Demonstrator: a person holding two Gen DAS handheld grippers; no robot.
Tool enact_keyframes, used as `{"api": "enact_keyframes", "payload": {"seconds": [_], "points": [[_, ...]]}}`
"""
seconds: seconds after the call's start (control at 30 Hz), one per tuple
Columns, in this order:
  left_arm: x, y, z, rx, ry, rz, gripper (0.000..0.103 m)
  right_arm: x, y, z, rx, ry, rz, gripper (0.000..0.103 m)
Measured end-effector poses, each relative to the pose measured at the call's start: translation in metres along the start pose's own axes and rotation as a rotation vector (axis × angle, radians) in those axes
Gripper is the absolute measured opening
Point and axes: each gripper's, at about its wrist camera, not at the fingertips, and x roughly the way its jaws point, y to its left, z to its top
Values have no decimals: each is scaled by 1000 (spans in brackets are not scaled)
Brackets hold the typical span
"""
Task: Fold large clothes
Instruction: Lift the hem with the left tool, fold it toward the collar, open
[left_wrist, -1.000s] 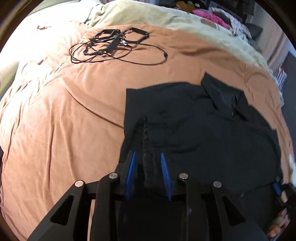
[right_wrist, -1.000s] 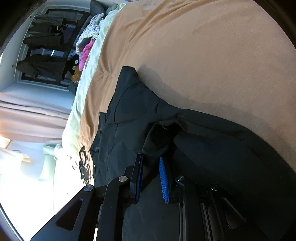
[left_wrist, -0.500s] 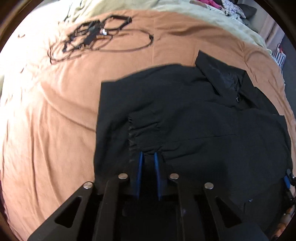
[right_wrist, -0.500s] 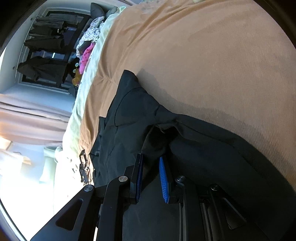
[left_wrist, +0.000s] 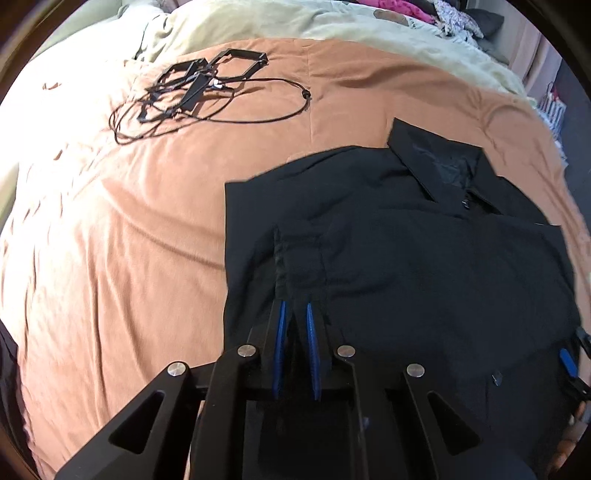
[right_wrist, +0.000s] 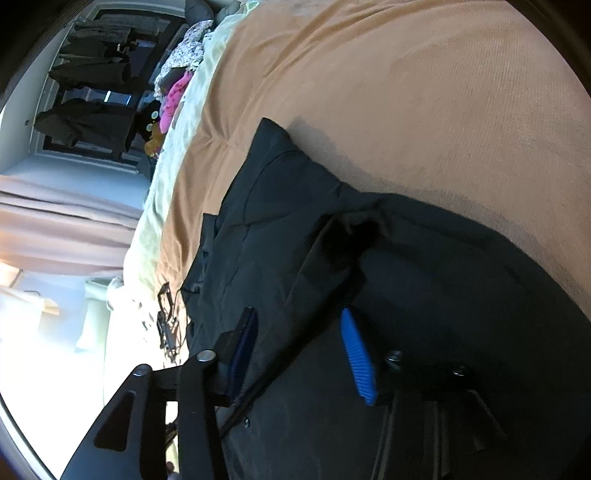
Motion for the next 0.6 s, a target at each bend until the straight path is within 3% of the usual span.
{"api": "enact_keyframes", "payload": {"seconds": [0.07,0.13,0.2,0.23,0.33,0.43,0.5,0.6], "points": [[-11,8,-13,-15,1,-20,17,-3,3,-3,-1,6,1,53],[-23,17,-26,-34,0,-36,31,-6,8,-8,-12,18,11,53],[-38,24,-39,-46,-19,-48,66,-8,15,-14,-31,25,14,57],[-47,29,-47,-50,-38,-50,71,-9,19,-17,-48,29,14,60],[-73,43,-71,-65,-65,-47,72,-14,31,-29,-99,43,25,63],[-100,59,-100,-92,-80,-62,72,-25,44,-40,-179,28,7,79],[-116,69,-116,-121,-95,-76,72,-32,52,-44,-231,25,-28,81],[-138,78,-138,-138,-99,-73,72,-56,62,-53,-283,21,-3,81]]}}
